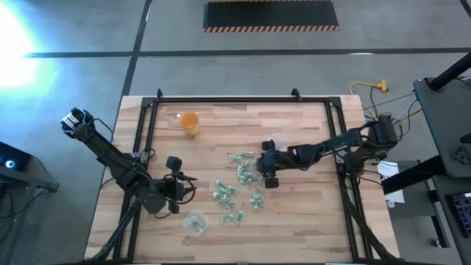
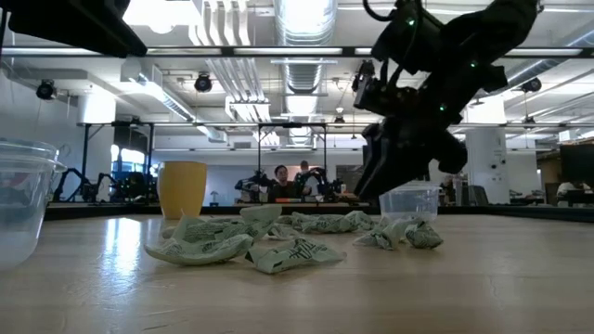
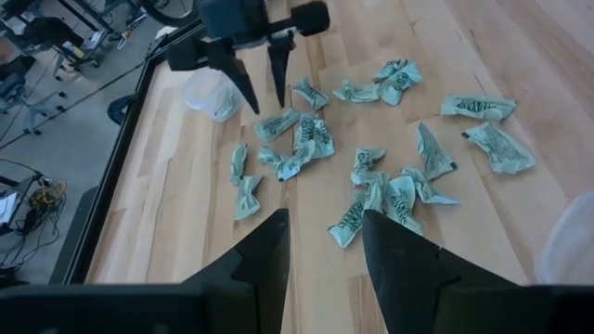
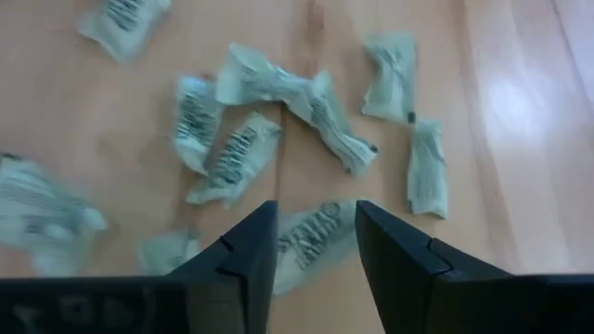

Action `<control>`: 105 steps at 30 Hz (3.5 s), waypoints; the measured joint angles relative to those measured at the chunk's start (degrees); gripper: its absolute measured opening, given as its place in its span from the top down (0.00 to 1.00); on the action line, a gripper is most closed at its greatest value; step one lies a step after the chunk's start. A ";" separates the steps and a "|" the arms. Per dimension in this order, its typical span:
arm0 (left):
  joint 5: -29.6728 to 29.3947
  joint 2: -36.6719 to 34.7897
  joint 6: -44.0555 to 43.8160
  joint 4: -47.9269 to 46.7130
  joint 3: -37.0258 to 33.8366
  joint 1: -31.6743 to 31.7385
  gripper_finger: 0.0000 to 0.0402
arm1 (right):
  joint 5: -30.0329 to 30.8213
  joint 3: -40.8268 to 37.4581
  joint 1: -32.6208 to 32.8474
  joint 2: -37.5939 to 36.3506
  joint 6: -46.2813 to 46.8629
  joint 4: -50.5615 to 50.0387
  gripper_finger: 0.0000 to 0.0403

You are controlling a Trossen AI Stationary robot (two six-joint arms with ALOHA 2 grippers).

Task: Pick and place Stevia / Truvia into bins
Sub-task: Put the green stevia packet into the top transparent container

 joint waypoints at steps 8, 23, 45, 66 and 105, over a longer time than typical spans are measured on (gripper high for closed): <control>-0.02 0.00 0.15 0.47 -0.02 -0.01 0.70 | 4.39 3.42 -0.24 3.46 0.87 -3.98 0.53; 0.00 0.00 0.22 0.73 -0.02 -0.01 0.70 | 1.52 5.95 -1.73 5.92 2.47 -7.46 0.50; 0.02 0.00 0.22 0.76 -0.02 -0.01 0.70 | 1.83 5.95 -1.99 5.81 1.57 -8.45 0.71; 0.02 0.00 0.20 0.74 -0.02 0.01 0.70 | -1.23 5.95 -1.92 5.83 2.49 -8.24 0.85; 0.02 0.00 0.20 0.72 -0.02 0.00 0.70 | -2.88 5.89 -2.59 5.86 0.45 -8.38 0.86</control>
